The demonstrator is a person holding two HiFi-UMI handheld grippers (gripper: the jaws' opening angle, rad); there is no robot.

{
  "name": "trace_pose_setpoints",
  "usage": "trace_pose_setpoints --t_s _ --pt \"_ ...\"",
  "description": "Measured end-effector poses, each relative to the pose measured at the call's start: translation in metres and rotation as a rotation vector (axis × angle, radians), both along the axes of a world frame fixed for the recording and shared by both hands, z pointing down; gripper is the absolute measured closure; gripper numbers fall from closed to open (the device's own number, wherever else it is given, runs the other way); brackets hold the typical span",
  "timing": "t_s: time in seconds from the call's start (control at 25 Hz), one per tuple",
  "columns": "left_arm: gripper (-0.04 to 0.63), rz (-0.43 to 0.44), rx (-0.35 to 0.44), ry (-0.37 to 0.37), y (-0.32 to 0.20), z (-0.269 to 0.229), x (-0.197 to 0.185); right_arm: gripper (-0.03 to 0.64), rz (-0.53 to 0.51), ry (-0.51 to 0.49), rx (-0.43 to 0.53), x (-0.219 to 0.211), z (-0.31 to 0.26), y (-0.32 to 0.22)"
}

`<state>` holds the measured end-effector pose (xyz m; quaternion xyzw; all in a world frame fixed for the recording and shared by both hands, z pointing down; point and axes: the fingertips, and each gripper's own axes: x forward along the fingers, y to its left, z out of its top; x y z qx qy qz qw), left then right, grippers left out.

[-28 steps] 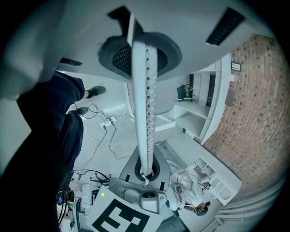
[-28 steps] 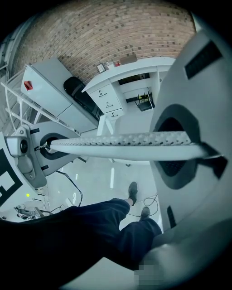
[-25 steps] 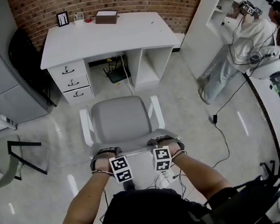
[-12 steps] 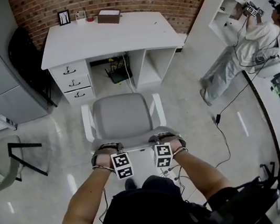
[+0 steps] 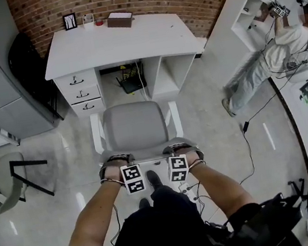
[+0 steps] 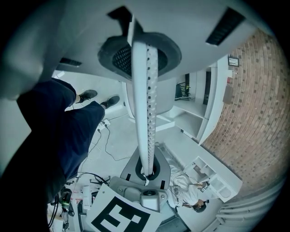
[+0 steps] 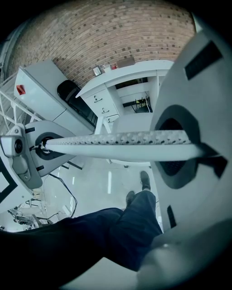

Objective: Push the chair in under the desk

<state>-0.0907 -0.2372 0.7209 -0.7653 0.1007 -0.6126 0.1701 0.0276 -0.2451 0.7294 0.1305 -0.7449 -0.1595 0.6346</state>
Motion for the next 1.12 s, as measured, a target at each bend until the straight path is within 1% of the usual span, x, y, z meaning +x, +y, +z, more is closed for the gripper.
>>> trace_pose_setpoints --t_s 0.32,0.68,0.88,1.04,1.12 --pt "0.584 -0.012 -0.009 -0.009 -0.038 0.002 0.000 0.606 -0.018 -0.004 0.026 0.000 0.001 -0.038" --pt "0.584 -0.022 -0.023 -0.022 -0.079 0.002 0.002 0.606 -0.013 -0.003 0.002 0.004 0.001 -0.078" --pt "0.584 -0.028 -0.016 -0.029 -0.104 0.001 0.006 0.606 -0.014 -0.010 -0.016 0.007 0.000 -0.101" --pt "0.584 -0.056 -0.048 -0.034 -0.119 0.002 0.011 0.606 -0.023 -0.003 -0.020 0.013 0.000 -0.120" --pt "0.584 -0.065 -0.049 -0.034 -0.127 0.001 0.014 0.606 -0.031 -0.004 -0.023 0.016 0.000 -0.129"
